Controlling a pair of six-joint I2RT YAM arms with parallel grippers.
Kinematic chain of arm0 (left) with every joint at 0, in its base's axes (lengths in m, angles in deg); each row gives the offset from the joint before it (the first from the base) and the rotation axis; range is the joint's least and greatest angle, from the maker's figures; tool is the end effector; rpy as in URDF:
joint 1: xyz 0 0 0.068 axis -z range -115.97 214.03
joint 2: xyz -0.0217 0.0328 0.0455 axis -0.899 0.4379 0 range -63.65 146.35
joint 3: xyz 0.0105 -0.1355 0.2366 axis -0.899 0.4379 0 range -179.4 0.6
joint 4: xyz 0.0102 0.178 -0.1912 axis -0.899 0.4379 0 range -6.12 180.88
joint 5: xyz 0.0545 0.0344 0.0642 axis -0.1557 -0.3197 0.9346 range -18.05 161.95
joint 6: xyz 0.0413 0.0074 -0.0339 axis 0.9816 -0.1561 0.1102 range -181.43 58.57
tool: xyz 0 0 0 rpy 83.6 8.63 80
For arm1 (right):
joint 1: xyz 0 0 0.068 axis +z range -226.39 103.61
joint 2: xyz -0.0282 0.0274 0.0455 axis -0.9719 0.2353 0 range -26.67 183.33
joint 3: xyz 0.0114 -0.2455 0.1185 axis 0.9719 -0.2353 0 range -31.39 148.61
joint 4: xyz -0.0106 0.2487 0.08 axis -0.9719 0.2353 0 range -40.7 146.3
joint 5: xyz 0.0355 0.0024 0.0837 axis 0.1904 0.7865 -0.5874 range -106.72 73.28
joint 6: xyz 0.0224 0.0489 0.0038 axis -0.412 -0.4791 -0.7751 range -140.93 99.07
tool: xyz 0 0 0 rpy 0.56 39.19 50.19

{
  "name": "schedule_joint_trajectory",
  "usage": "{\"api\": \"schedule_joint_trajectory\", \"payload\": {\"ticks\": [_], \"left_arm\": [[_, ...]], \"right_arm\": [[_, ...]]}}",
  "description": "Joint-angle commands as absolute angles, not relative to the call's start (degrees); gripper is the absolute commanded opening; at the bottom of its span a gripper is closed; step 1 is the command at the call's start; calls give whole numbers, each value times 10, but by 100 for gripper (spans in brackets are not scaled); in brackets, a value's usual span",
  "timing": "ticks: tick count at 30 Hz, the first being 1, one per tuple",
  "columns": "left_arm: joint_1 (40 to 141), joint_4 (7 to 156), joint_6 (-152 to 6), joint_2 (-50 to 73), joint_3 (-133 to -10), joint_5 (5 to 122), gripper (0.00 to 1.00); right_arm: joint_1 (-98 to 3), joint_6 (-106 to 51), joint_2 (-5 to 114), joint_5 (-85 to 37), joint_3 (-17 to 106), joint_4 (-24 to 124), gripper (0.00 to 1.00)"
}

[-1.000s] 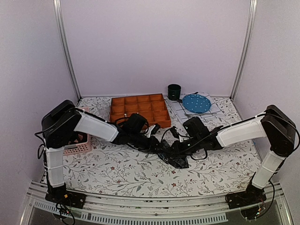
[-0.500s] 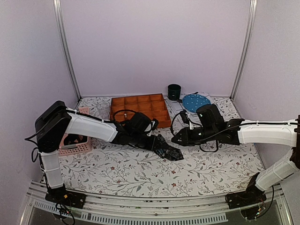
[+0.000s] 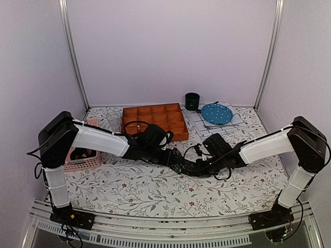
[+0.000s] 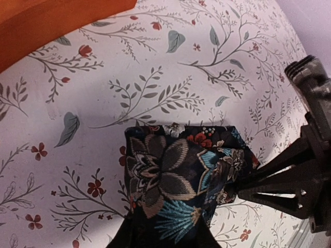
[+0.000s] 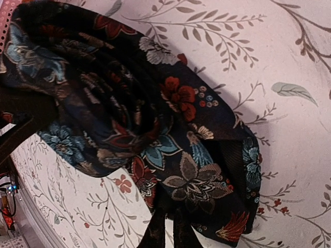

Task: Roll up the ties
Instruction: Roll the tie at the center of the board.

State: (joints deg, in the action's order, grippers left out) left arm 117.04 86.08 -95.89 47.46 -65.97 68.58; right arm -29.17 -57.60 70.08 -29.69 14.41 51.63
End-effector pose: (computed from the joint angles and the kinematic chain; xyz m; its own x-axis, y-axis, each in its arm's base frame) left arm 0.2431 -0.3263 0.1509 -0.8262 0.1579 -0.5408 0.4295 0.7978 -0.4231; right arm 0.2095 0.2380 0.1361 -0.9182 -0.1355 -0.3722 -0.3218 0.8032 0.5014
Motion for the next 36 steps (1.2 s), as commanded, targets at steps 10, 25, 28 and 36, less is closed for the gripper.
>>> {"api": "schedule_joint_trajectory", "payload": {"ticks": [10, 25, 28, 36], "left_arm": [[1134, 835, -998, 464, -623, 611, 0], [1131, 838, -1003, 464, -620, 608, 0], [1131, 837, -1006, 463, -619, 605, 0], [1124, 832, -1017, 458, -618, 599, 0]], "right_arm": [[-291, -560, 648, -265, 127, 456, 8], [-310, -548, 738, -232, 189, 504, 10], [-310, -557, 765, -239, 188, 498, 10], [-303, -580, 788, -258, 158, 481, 8]]}}
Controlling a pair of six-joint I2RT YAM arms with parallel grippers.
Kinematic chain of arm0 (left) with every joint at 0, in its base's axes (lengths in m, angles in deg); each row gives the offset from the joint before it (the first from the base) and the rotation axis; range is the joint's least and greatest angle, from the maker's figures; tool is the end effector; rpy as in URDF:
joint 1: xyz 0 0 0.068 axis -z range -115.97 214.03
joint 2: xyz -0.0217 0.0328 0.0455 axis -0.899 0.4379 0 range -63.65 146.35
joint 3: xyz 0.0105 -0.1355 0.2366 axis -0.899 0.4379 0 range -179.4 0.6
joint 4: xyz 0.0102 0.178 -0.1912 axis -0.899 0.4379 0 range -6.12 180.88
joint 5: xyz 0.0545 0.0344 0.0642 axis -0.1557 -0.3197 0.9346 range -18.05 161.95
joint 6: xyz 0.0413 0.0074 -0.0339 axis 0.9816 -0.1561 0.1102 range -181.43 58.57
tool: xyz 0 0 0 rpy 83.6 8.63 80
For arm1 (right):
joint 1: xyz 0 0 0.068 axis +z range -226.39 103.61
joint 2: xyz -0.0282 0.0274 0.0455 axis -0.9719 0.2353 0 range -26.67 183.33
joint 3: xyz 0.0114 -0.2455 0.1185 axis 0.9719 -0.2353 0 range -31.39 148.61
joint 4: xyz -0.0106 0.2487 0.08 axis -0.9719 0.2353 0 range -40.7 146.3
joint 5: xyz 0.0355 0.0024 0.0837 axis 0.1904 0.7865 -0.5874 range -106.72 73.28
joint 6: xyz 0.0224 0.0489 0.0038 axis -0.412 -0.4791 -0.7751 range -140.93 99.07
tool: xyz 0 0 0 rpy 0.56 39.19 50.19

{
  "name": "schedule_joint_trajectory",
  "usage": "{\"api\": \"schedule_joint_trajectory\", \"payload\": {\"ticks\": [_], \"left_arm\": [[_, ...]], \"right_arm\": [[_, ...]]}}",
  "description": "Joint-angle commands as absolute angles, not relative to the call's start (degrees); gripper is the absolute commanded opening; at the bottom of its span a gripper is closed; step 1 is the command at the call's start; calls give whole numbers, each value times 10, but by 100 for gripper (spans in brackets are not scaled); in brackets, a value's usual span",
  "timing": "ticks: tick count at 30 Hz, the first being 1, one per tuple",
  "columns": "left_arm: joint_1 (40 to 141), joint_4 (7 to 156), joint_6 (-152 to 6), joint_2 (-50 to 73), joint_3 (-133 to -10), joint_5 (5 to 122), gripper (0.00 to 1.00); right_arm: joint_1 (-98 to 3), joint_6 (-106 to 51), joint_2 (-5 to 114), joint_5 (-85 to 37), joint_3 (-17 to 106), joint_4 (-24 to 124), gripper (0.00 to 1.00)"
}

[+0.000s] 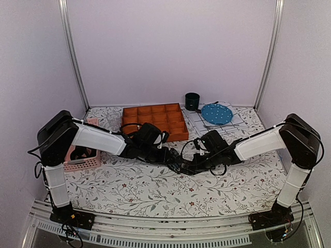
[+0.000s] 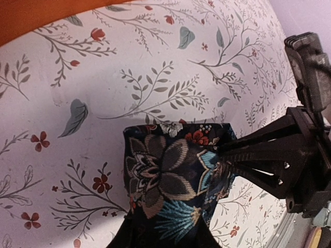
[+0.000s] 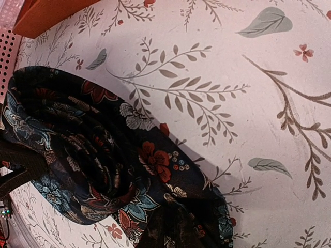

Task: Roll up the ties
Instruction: Roll the tie at the center of the board.

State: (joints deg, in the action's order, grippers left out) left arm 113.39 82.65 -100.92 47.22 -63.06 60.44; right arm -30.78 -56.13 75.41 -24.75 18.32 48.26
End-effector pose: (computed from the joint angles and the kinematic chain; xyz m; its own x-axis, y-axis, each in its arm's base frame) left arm 0.2552 -0.3084 0.1428 -0.8917 0.0822 -0.4450 0.3457 0.7583 -0.5527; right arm 0.2349 0.2468 0.1290 -0.8893 -0.0927 -0.4478 -0.3134 0.8366 0.4493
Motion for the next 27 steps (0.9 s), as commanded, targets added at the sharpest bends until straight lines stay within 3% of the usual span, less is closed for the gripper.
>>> {"api": "schedule_joint_trajectory", "payload": {"ticks": [1, 21, 23, 27], "left_arm": [[1123, 832, -1019, 457, -618, 599, 0], [1131, 885, -935, 457, -652, 672, 0], [1142, 904, -910, 457, -662, 707, 0], [1170, 943, -867, 461, -688, 783, 0]], "right_arm": [[-298, -583, 787, -258, 153, 481, 8], [-247, -662, 761, -251, 104, 461, 7], [-249, -658, 744, -251, 111, 470, 9], [-250, -653, 682, -244, 130, 498, 24]]}}
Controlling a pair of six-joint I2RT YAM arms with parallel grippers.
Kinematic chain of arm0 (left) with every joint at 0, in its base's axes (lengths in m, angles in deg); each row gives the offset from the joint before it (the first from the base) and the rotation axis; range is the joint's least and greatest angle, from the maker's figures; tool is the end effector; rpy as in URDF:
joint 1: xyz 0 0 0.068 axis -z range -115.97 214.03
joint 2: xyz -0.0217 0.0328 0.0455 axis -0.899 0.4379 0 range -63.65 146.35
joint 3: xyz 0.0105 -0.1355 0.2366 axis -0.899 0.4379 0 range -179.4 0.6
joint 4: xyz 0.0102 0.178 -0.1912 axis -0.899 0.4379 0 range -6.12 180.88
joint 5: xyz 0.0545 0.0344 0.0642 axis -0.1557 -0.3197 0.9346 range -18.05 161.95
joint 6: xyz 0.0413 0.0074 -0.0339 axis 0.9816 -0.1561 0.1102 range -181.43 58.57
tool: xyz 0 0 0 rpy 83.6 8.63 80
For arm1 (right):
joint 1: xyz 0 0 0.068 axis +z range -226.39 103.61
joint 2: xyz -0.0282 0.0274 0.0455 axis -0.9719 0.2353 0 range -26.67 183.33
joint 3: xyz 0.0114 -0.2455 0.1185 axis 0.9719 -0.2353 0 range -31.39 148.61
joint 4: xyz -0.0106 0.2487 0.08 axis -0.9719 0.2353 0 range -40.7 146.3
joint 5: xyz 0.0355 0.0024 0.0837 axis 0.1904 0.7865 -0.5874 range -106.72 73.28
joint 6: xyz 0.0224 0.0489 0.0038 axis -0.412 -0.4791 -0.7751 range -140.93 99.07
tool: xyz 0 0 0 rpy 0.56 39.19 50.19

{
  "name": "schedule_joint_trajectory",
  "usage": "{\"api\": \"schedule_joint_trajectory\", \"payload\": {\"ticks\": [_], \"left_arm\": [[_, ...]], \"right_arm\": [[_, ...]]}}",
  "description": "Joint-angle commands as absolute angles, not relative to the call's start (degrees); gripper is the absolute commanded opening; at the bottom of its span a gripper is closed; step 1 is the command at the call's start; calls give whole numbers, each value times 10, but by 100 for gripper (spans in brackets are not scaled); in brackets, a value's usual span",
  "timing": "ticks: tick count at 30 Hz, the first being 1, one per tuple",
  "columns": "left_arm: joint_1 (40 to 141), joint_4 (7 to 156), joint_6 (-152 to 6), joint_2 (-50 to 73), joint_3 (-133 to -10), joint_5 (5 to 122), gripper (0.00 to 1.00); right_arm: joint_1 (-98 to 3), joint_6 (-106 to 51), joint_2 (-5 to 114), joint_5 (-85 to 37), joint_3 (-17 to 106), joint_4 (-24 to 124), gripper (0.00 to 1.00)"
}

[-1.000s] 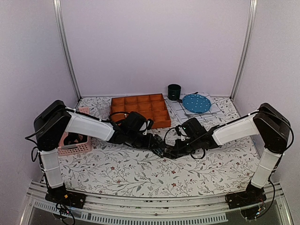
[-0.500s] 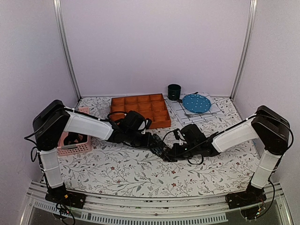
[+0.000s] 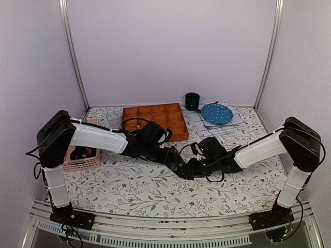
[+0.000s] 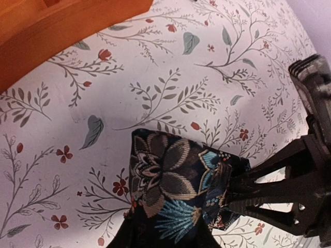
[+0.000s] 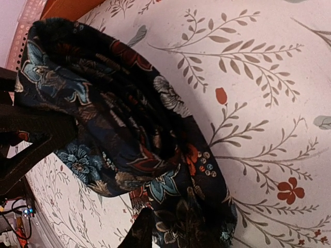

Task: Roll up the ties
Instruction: Roll the tie at the center of the board.

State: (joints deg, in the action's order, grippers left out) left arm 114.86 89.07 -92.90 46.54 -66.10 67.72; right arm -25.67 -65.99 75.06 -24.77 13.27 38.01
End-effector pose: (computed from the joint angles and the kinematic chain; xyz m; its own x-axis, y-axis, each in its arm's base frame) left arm 0.2522 -0.3137 0.1539 -0.8243 0.1875 -0.5342 0.4381 0.8090 -0.3920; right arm 0.2074 0.2612 0.1207 -0.9068 -0.0017 -0.4216 -0.2640 0.7820 0.5646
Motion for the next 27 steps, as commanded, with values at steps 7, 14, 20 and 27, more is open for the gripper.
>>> {"api": "schedule_joint_trajectory", "payload": {"ticks": [7, 14, 20, 27], "left_arm": [[1211, 974, -828, 472, -720, 898, 0], [1249, 988, -798, 484, -744, 988, 0], [1281, 1016, -777, 547, -780, 1060, 0], [1310, 1034, -759, 571, -801, 1123, 0]], "right_arm": [[-250, -630, 550, -181, 172, 586, 35], [-252, -638, 439, -73, 161, 654, 38], [-259, -657, 416, -63, 131, 655, 40], [-282, -676, 377, -38, 83, 644, 40]]}}
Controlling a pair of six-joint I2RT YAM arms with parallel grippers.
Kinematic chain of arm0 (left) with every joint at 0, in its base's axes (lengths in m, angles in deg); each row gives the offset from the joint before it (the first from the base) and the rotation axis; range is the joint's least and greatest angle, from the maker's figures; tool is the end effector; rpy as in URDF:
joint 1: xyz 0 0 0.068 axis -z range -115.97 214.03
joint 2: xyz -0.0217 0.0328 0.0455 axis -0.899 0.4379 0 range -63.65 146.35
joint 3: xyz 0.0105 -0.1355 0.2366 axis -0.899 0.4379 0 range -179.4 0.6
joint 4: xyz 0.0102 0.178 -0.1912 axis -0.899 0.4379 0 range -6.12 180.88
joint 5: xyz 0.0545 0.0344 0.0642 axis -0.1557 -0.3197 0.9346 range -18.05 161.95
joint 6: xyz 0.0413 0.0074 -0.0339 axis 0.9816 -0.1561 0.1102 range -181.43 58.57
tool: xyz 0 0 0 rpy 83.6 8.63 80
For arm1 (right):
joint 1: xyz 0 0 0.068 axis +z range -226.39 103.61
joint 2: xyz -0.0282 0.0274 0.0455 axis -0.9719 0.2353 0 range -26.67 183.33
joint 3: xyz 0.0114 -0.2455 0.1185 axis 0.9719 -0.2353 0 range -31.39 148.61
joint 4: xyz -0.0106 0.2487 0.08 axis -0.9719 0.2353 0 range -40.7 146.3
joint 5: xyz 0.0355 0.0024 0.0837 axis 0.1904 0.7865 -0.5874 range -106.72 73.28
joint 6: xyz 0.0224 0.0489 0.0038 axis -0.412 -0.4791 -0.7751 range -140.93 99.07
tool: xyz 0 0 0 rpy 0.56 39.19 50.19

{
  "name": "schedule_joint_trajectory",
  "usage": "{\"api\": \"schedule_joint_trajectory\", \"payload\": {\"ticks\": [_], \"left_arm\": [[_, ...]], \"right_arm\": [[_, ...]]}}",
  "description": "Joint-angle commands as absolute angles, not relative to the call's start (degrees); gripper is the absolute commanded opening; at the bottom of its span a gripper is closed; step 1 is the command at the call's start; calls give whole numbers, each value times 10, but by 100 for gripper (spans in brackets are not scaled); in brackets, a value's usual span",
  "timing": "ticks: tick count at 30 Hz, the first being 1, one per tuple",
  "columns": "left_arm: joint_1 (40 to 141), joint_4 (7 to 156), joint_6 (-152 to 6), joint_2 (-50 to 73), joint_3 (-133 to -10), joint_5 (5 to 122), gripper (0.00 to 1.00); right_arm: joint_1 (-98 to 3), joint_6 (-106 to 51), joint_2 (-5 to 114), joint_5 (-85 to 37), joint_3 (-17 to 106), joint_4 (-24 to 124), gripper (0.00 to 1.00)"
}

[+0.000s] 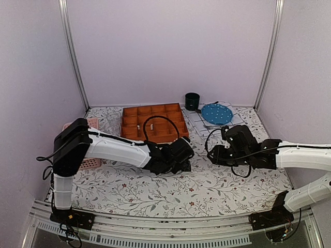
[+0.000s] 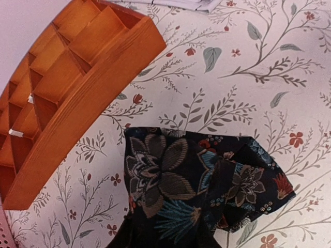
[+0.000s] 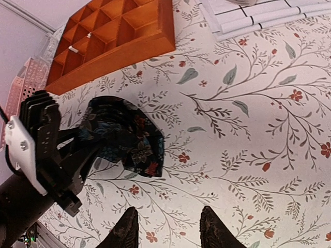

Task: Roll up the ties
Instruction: Roll the tie at the center of the board.

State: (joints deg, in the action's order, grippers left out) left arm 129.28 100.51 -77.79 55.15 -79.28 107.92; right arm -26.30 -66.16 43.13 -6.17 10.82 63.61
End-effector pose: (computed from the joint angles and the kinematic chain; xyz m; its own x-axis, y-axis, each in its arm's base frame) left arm 0.2005 -0.3851 0.1528 -0.4991 0.5381 -0.6793 0.4746 0.8256 0.3053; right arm 0.1687 0.1913 0.2282 -0.7750 0.1611 -0.6110 -0.1654 0.8815 0.4423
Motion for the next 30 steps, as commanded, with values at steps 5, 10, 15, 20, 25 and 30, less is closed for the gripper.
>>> {"api": "schedule_joint_trajectory", "payload": {"ticks": [5, 10, 15, 20, 25, 30], "left_arm": [[1324, 1031, -748, 580, -806, 1121, 8], [1331, 997, -736, 559, -788, 1076, 47], [1333, 984, -736, 544, -784, 1029, 64], [1336, 979, -739, 549, -787, 1000, 71], [1344, 972, -727, 551, -790, 1002, 76], [1345, 965, -721, 551, -795, 999, 81]], "right_arm": [[-300, -676, 367, -51, 63, 640, 40], [-305, -683, 377, -64, 44, 622, 40], [-309, -690, 390, -80, 27, 599, 40], [-312, -693, 403, -93, 19, 583, 40], [-322, -699, 425, -132, 10, 557, 41], [-338, -703, 456, -216, -1, 490, 42]]}}
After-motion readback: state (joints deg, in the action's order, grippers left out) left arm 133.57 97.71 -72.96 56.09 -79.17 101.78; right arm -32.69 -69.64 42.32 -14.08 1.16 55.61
